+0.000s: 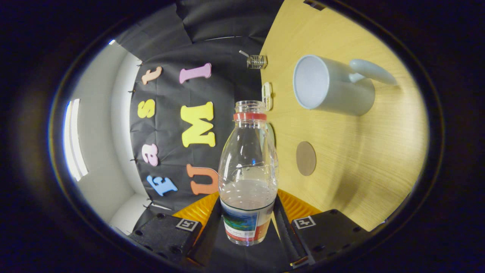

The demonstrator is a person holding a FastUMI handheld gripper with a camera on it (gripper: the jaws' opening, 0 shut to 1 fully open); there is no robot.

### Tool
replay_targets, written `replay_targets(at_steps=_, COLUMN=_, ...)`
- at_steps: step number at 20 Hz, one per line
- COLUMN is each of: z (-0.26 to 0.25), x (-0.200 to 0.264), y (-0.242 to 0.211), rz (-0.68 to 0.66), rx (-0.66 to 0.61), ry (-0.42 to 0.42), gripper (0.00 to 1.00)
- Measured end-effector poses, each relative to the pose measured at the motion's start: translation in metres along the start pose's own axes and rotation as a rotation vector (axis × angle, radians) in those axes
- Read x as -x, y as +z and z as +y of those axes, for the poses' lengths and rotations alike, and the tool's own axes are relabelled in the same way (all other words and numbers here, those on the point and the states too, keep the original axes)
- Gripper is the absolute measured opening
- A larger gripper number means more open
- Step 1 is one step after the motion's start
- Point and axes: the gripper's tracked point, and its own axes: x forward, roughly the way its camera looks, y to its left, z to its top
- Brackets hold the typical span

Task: Take the bottle from table, then pour the juice into the cup, finally place the bottle on the coaster

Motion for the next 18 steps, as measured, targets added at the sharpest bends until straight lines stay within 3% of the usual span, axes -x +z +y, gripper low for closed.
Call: replay_targets(at_steps=18, z=0.008, x=-0.004, y=0.01, rz=-0.01, rx=-0.112, ry=-0.01, gripper=0.76)
